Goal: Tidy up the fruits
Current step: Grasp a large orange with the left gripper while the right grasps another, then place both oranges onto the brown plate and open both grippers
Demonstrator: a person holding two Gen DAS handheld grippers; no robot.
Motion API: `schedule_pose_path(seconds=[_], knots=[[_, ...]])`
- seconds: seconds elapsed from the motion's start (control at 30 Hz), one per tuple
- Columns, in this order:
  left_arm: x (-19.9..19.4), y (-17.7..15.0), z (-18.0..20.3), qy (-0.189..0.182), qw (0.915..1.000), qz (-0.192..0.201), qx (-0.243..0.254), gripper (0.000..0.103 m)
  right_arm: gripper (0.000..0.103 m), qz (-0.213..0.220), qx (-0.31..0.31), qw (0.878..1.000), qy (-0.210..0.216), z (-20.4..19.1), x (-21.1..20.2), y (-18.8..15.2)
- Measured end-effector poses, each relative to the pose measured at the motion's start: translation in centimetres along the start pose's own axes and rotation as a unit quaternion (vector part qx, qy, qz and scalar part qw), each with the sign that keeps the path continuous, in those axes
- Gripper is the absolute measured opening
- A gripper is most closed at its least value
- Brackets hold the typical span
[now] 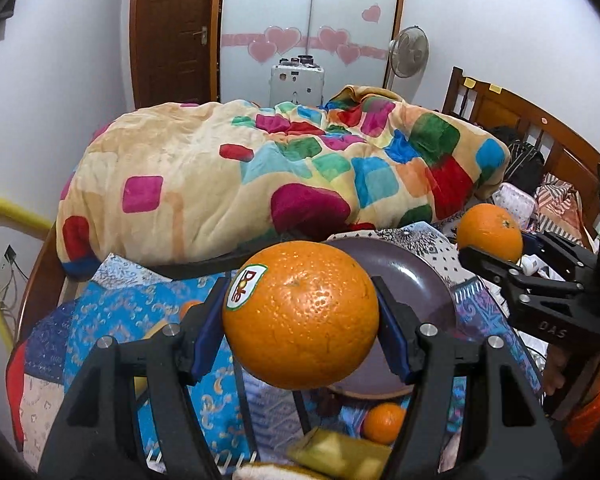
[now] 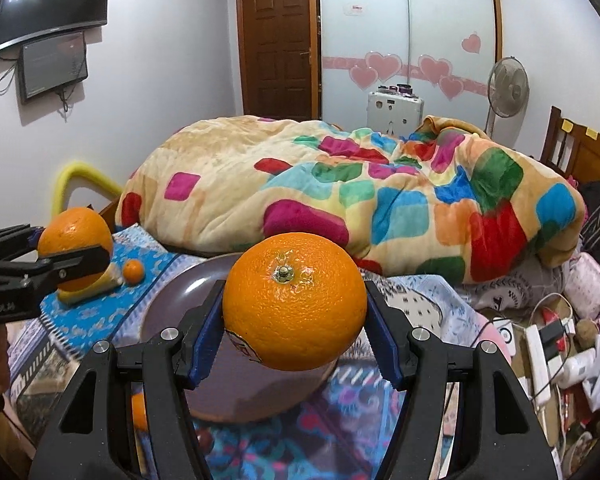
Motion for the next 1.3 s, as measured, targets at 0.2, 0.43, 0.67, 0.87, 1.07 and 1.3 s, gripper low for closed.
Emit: schedule_pose_path(seconds=[0.2,0.43,0.67,0.87,1.07,1.3], knots=[[2.3,1.5,0.5,0.002,1.0000,-0.006,0.002,0.067,0.061,-0.012,-0.001,1.000,-0.011,0.6,2.5,0.8],[5.9,1.8,0.8,0.021,0.9991,-0.032,0.016,0.067,0.061,-0.051,-0.009,0.999,-0.009,0.8,5.7,0.7],[9.0,1.5,0.9,0.029,0.9968,-0.071,0.023,0.067,0.061,-0.093,-0.034,0.995,-0.002,0.6,7.9,-0.3],[10.8,1.2,1.4,0.029,0.9945,-0.095,0.035,0.067,0.061,-0.110,-0.051,0.993,0.001,0.2,8.5,-0.6],[12.2,0.7,1.6,0.025,0.9922,-0.118,0.032,0.068,0.062,-0.121,-0.063,0.991,0.001,-0.1,9.1,-1.0],[12.5,0.7,1.2,0.015,0.9912,-0.130,0.020,0.069,0.063,-0.117,-0.098,0.988,-0.022,-1.1,8.8,-1.6]])
Point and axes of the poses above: each gripper's, at about its wrist camera, not at the fingertips, and x roughly the way its jaws point, z to its right, y to its top, the point moved 4 cm from there along x, roughly the way its jaws point, and after that the axes turned 8 degrees about -z, right-handed, at the moved point
